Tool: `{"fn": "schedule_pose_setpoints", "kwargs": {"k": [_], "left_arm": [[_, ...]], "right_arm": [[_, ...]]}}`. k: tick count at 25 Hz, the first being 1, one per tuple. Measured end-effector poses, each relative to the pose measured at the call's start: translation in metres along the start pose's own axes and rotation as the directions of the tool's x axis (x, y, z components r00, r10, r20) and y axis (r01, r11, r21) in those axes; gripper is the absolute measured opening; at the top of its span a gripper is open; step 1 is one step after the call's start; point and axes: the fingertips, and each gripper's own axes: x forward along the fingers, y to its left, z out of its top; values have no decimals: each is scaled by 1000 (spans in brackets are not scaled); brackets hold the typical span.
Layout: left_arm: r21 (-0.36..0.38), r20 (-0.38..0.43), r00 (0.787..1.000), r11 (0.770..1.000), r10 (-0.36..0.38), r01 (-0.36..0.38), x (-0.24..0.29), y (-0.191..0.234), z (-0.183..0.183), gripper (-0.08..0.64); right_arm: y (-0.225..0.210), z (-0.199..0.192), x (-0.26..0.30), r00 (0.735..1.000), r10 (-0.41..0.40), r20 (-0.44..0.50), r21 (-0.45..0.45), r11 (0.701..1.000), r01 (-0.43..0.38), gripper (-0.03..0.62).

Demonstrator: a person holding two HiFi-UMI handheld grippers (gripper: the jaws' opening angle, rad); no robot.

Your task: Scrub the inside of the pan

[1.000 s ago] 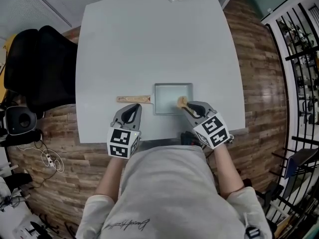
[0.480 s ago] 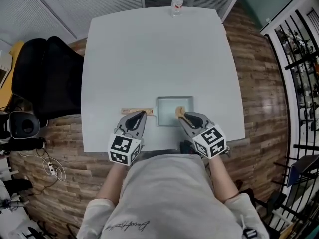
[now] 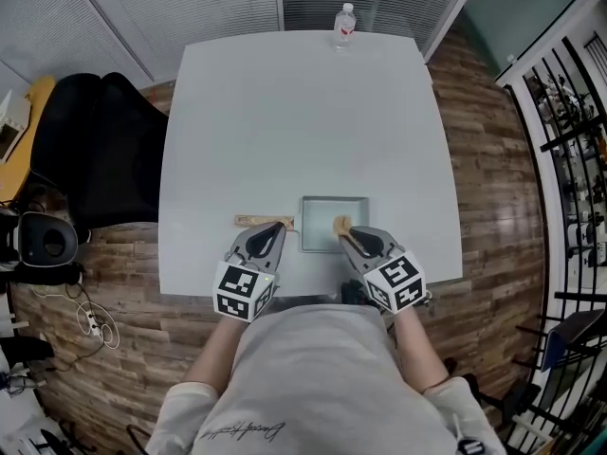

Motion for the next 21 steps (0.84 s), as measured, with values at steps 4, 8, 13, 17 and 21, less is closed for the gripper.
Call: {"fn": "schedule_pose_setpoints", "kwargs": {"k": [4,8,13,17,21], "left_arm": [[0,-1,1000,1000,1,-1,1,-1,-1,11],[6,-7,1000,1000,-5,5,1,-5,0,11],[14,-7,1000,1000,-4,4,-1,-6,4,11],[16,-10,1000,1000,-1,1,-4,-7,3,11],[19,-11,1000,1000,6,-5,-7,-8,2,11]], "right_arm": [[1,1,1,1000,-2,-5,-18,1000,2,72],[4,0,1,1000,6,-17,-42,999,-7,72],[3,1,-1,1000,10,-17,-42,999,-11,72],[5,1,-2,1000,11,-24,-66,998,-12,72],[7,2,-2,1000,16,-24,-74,997,-17,72]]}}
